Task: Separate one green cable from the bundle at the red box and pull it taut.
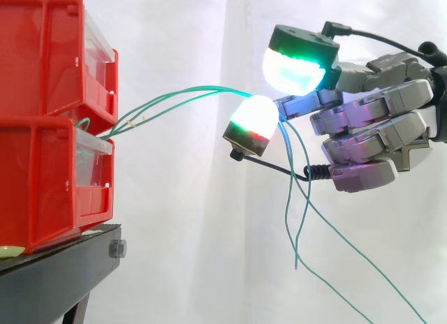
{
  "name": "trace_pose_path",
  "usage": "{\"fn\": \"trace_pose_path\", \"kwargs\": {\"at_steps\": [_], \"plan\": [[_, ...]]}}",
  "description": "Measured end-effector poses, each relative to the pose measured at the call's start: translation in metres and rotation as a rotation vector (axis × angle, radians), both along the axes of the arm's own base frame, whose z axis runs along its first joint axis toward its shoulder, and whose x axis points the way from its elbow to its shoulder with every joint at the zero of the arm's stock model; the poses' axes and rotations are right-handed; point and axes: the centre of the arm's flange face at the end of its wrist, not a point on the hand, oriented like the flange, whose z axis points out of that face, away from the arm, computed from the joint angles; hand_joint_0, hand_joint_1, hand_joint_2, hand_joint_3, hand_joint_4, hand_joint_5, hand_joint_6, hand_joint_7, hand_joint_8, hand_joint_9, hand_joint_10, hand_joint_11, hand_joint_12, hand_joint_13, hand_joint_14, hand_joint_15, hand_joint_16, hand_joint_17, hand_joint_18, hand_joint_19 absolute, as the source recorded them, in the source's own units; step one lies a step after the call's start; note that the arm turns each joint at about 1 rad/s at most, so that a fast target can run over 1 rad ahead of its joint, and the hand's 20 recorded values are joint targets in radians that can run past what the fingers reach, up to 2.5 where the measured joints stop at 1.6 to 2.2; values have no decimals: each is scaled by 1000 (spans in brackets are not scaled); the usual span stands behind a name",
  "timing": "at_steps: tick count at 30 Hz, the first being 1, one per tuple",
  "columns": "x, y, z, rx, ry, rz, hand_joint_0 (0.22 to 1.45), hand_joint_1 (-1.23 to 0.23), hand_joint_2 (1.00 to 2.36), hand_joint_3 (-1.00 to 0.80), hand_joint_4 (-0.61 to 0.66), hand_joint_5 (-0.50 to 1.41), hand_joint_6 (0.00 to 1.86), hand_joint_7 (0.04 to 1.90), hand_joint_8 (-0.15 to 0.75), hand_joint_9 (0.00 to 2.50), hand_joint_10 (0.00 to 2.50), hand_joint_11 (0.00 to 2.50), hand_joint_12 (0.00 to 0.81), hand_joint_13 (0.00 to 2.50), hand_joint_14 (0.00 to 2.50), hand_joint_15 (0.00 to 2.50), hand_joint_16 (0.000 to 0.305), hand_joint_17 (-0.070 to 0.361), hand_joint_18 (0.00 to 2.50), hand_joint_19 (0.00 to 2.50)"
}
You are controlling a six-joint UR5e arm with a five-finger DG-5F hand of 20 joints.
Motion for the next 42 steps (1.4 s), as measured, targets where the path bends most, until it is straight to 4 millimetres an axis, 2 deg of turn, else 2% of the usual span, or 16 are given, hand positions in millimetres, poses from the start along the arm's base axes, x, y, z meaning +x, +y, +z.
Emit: {"fn": "trace_pose_path", "kwargs": {"at_steps": [5,10,14,18,21,25,28,29,32,34,39,42], "plan": [[0,0,0,-2,1,-1,696,-796,1000,-500,84,125,503,1196,220,2216,30,924,384,1894,26,1169,62,141,1996,866],[0,0,0,-3,1,-2,660,-875,1000,-500,209,78,504,1138,232,2075,29,970,386,1803,26,1151,64,144,1963,859],[0,0,0,-3,2,-3,554,-916,1000,-500,216,66,504,1138,258,2043,28,969,394,1780,26,1131,70,157,1951,831],[0,0,0,-3,2,-3,525,-964,1000,-500,229,62,504,1139,268,2014,30,957,412,1766,26,1117,72,163,1951,811],[0,0,0,-3,2,-4,505,-967,1000,-500,115,114,503,1193,246,2141,28,904,416,1828,25,1094,73,164,1964,791],[0,0,0,-3,2,-4,453,-875,1000,-500,94,134,503,1211,243,2232,26,764,436,1885,25,1011,76,172,2024,737],[0,0,0,-3,2,-4,397,-645,1000,-500,86,141,503,1223,245,2269,23,631,461,1941,24,945,82,184,2110,675],[0,0,0,-3,2,-4,386,-518,1000,-500,91,143,503,1230,251,2281,22,576,471,1960,24,906,84,190,2137,646],[0,0,0,-3,2,-4,391,-432,1000,-500,88,142,503,1235,245,2265,21,527,477,1960,24,881,85,192,2139,636],[0,0,0,-3,2,-4,424,-439,1000,-500,81,141,503,1235,237,2245,19,516,459,1942,24,887,83,186,2097,670],[0,0,0,-3,2,-4,558,-718,1000,-500,51,137,503,1240,208,2202,22,549,411,1868,23,928,71,161,1891,782],[0,0,0,-3,2,-4,646,-816,1010,-385,38,140,502,1237,157,2248,22,561,406,1868,25,876,68,154,1853,790]]}}
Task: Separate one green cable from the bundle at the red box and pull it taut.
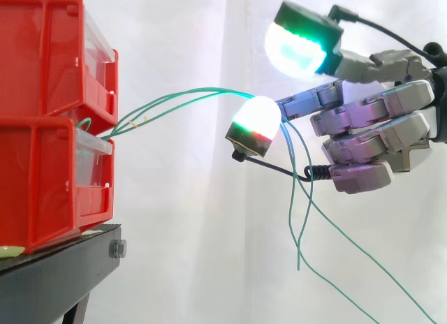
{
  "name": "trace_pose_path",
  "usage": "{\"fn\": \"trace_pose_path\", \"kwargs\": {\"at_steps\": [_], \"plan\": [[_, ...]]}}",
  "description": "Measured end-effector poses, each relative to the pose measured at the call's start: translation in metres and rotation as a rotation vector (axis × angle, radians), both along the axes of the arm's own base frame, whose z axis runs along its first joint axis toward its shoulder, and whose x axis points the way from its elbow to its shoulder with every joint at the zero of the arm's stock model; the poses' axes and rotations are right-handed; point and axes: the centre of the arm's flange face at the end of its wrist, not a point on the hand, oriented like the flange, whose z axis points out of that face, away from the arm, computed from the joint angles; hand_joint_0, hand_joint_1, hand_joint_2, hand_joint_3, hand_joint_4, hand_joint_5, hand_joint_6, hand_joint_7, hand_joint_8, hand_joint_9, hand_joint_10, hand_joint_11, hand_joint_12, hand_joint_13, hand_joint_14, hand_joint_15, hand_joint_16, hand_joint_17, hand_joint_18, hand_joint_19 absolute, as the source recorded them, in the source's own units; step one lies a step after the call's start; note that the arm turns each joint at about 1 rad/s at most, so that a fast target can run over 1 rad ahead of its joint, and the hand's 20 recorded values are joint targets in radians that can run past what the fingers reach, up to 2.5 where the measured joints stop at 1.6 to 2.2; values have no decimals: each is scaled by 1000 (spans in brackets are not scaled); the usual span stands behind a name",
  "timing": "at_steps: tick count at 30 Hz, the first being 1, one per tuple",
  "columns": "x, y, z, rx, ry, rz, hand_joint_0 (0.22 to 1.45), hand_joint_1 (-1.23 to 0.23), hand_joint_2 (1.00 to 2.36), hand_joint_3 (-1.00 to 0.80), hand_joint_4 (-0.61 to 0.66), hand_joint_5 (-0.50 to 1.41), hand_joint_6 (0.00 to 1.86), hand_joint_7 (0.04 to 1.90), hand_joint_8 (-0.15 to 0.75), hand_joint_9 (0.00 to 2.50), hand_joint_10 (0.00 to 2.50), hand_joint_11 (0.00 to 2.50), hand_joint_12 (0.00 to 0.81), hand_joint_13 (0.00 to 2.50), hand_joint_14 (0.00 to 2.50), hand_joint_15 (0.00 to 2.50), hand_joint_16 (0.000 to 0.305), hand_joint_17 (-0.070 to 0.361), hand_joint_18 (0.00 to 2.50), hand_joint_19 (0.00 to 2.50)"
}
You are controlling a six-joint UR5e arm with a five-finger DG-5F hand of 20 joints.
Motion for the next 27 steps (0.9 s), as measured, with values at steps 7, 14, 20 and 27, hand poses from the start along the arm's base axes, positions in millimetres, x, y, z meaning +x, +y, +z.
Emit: {"fn": "trace_pose_path", "kwargs": {"at_steps": [7,14,20,27], "plan": [[0,0,0,0,0,0,668,-831,1016,-230,37,144,503,1233,119,2293,19,516,417,1836,23,752,70,157,1838,737],[0,0,0,0,0,1,406,-489,1000,-500,77,149,503,1281,153,2311,16,413,456,1885,21,681,85,191,1949,622],[0,1,0,0,1,1,485,-405,1000,-500,46,149,502,1278,122,2292,17,455,437,1852,20,707,75,168,1823,697],[0,1,0,-1,2,1,717,-658,1007,-419,-2,148,502,1250,102,2286,25,564,425,1795,25,715,61,138,1661,768]]}}
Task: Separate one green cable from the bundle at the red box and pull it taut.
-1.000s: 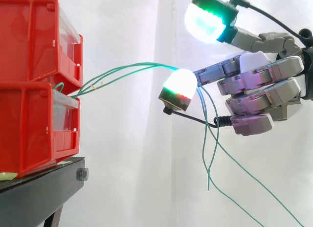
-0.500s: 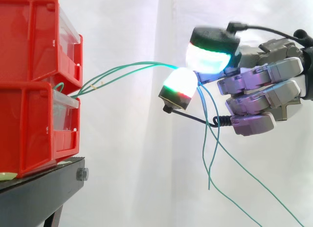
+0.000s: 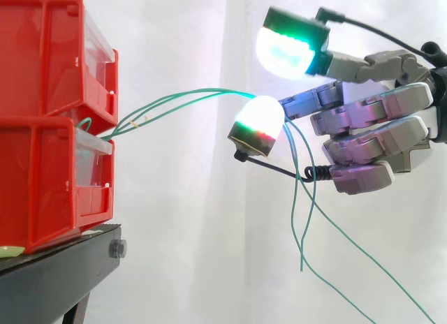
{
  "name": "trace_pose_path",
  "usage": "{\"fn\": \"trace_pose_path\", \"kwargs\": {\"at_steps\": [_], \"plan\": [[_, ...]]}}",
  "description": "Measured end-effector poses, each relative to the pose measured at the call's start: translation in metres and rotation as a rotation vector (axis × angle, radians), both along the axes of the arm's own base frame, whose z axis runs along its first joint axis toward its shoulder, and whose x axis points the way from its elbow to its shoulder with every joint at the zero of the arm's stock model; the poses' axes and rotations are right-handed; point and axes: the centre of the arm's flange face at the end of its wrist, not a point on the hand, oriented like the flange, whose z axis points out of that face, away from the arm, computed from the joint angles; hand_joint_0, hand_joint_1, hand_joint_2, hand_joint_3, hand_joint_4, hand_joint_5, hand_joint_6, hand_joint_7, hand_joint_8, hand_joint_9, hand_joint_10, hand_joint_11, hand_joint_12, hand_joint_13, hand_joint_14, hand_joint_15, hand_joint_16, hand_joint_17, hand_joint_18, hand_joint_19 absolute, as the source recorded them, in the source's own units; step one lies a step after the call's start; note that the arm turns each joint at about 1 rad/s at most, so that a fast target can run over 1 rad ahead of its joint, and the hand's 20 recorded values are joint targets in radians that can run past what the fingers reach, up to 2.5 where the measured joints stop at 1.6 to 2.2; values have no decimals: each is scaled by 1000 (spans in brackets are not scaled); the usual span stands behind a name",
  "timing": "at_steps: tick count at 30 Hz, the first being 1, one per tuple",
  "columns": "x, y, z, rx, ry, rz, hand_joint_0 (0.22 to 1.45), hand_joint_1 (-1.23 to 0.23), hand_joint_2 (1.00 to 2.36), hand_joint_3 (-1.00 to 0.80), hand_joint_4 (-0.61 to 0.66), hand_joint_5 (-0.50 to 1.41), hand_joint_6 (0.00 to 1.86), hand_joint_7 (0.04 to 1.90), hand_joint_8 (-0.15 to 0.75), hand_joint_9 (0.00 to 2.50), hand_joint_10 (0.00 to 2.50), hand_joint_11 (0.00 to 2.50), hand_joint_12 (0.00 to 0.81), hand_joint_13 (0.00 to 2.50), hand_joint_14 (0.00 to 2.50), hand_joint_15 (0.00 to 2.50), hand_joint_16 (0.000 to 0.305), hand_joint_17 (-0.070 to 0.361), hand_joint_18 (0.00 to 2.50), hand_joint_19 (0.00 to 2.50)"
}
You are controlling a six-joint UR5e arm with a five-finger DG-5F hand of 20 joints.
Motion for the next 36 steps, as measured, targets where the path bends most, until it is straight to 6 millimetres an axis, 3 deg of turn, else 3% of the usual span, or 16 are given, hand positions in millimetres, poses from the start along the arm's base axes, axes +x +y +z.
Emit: {"fn": "trace_pose_path", "kwargs": {"at_steps": [4,11,25,36], "plan": [[0,0,0,0,0,0,730,-737,1018,-233,-19,149,503,1250,124,2281,21,555,429,1767,23,715,61,138,1637,774],[0,0,0,0,0,0,727,-762,1017,-157,-47,153,503,1256,222,2257,22,587,432,1793,23,754,63,142,1664,775],[0,2,0,-15,1,0,727,-770,1016,-137,-92,154,503,1274,249,2163,23,583,439,1796,23,776,65,146,1658,761],[2,0,3,-258,27,-37,726,-769,1016,-139,-94,153,503,1274,248,2156,21,590,434,1797,23,790,64,144,1631,757]]}}
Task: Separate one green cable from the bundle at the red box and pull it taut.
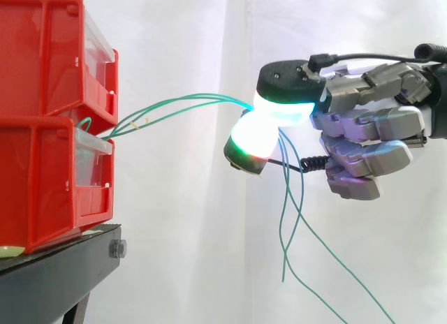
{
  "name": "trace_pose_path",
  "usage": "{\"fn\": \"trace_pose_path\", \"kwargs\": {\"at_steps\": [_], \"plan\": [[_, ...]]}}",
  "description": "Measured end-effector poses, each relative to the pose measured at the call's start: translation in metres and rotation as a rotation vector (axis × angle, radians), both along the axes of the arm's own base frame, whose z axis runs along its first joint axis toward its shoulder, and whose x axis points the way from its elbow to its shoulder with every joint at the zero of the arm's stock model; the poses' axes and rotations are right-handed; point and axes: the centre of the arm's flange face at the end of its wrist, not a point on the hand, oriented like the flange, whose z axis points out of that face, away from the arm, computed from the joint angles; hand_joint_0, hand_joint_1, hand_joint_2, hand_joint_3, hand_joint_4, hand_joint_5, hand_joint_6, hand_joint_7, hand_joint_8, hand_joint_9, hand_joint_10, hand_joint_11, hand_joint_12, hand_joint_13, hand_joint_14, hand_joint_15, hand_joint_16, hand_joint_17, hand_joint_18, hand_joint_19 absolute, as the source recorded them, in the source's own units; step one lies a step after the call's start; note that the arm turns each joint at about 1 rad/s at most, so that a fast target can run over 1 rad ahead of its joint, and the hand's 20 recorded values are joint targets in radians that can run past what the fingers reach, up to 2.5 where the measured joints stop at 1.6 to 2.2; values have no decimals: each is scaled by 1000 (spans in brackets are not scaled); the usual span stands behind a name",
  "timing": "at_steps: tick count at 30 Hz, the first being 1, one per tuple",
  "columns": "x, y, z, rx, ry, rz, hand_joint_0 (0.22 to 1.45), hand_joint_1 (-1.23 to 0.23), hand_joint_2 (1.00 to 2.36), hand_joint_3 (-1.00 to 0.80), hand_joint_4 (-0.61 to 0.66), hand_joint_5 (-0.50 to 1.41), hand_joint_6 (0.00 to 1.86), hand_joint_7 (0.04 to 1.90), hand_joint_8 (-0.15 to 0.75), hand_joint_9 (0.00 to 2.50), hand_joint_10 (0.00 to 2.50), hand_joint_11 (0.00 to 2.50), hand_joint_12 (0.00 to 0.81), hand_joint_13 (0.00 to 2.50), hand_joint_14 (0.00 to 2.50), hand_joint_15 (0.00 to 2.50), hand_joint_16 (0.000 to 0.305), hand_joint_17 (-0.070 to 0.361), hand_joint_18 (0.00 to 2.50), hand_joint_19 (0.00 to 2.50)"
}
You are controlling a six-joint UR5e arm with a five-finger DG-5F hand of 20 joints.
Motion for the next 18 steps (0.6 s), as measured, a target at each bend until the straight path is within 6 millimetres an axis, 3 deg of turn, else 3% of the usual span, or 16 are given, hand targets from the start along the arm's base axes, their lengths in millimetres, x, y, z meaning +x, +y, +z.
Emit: {"fn": "trace_pose_path", "kwargs": {"at_steps": [18], "plan": [[0,5,0,-235,57,-31,724,-764,1016,-144,-95,152,502,1279,248,2148,21,601,432,1797,24,797,63,141,1614,770]]}}
